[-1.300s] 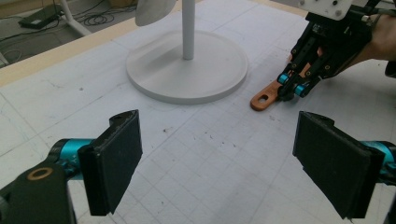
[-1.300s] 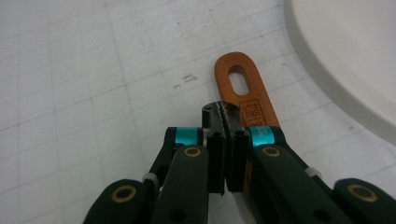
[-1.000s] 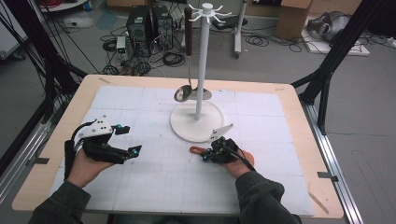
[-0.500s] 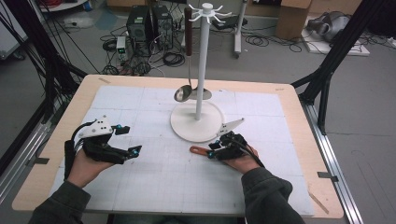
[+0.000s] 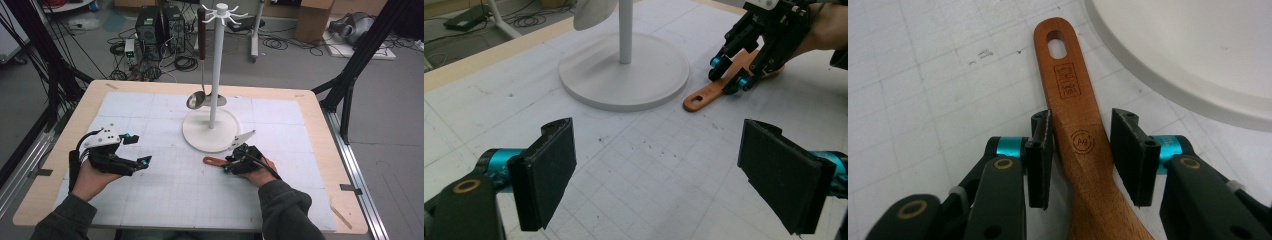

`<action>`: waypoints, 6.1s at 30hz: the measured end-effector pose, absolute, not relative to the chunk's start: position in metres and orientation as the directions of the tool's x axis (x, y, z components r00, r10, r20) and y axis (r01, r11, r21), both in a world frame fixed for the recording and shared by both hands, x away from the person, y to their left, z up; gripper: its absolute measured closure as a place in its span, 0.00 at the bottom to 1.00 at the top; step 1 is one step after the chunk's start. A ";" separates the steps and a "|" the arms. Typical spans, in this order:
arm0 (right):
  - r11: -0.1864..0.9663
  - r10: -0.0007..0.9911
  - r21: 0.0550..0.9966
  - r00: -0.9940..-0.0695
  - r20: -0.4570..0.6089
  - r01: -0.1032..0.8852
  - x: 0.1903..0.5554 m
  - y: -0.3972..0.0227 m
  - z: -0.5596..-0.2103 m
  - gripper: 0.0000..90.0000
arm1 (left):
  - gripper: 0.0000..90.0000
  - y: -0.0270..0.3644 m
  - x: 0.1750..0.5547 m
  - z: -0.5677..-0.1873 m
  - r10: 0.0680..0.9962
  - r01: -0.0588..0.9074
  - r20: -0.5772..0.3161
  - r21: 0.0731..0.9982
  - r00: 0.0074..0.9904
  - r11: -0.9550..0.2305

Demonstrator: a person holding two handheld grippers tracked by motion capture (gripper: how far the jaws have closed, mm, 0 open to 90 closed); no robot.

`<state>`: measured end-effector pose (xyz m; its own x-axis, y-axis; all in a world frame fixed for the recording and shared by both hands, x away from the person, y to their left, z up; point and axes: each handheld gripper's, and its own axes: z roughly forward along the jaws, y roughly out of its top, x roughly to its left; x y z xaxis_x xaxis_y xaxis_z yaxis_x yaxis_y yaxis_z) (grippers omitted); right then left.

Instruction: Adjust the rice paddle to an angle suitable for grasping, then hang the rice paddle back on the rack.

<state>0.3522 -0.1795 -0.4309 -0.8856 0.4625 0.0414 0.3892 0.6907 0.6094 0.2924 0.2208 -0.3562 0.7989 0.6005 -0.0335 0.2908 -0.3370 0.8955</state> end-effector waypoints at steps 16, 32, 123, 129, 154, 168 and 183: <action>0.709 0.416 0.608 -0.908 0.051 0.359 0.350 -0.176 -0.432 0.68 | 0.18 0.220 0.292 -0.356 0.597 0.288 -0.032 0.896 0.801 -0.339; 0.722 0.363 0.616 -0.930 0.048 0.314 0.350 -0.176 -0.430 0.72 | 0.18 0.220 0.292 -0.356 0.599 0.289 -0.034 0.897 0.800 -0.335; 0.586 0.285 0.785 -0.958 0.032 0.201 0.324 -0.165 -0.392 0.72 | 0.20 0.185 0.290 -0.369 0.512 0.280 -0.051 0.881 0.858 -0.381; 0.572 0.283 0.795 -0.958 0.036 0.199 0.324 -0.163 -0.390 0.72 | 0.21 0.177 0.290 -0.370 0.499 0.276 -0.055 0.882 0.865 -0.381; 0.559 0.223 0.815 -0.974 0.031 0.153 0.320 -0.136 -0.382 0.72 | 0.37 0.146 0.296 -0.374 0.428 0.280 -0.108 0.889 0.897 -0.361; 0.550 0.182 0.826 -0.983 0.028 0.125 0.318 -0.114 -0.379 0.72 | 0.51 0.146 0.295 -0.373 0.427 0.288 -0.127 0.896 0.895 -0.338; 0.528 0.192 0.839 -0.981 0.034 0.132 0.315 -0.109 -0.378 0.72 | 0.60 0.146 0.296 -0.374 0.418 0.298 -0.140 0.892 0.897 -0.340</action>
